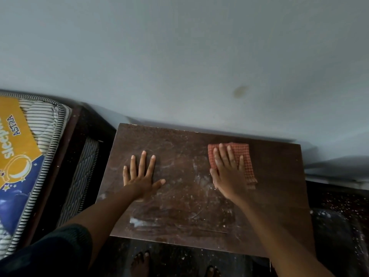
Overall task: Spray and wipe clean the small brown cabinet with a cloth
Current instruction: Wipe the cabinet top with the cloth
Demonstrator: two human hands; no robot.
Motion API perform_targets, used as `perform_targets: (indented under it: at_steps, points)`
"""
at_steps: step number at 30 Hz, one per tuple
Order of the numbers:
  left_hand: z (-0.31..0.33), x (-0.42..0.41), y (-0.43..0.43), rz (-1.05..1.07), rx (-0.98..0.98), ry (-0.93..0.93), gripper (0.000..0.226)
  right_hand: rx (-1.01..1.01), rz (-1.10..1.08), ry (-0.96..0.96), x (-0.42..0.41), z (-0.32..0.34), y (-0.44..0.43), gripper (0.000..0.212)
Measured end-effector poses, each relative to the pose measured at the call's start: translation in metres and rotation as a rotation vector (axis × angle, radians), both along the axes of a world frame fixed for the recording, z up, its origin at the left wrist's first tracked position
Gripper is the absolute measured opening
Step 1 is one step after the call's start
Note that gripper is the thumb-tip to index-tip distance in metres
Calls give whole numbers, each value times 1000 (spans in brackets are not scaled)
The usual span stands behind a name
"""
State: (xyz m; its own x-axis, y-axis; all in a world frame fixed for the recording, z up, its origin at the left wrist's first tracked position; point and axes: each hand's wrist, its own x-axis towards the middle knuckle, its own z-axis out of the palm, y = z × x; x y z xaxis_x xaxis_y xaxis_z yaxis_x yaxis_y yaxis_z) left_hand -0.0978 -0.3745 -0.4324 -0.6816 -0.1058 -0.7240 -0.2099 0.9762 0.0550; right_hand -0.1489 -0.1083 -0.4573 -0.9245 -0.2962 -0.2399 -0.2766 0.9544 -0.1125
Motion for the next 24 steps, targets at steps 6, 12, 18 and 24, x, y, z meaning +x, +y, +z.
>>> perform_targets:
  at_steps: [6,12,18,24]
  points:
    - [3,-3,0,1,22,-71,83,36,4,-5,23,-3,67,65]
    - [6,-6,0,-2,24,-106,80,3,-251,-56,-29,2,11,78]
    - [9,-9,-1,-6,21,-143,80,-22,0,-29,-36,-2,-51,66]
    - [9,-8,-1,-5,29,-141,79,-24,284,17,25,-6,5,68]
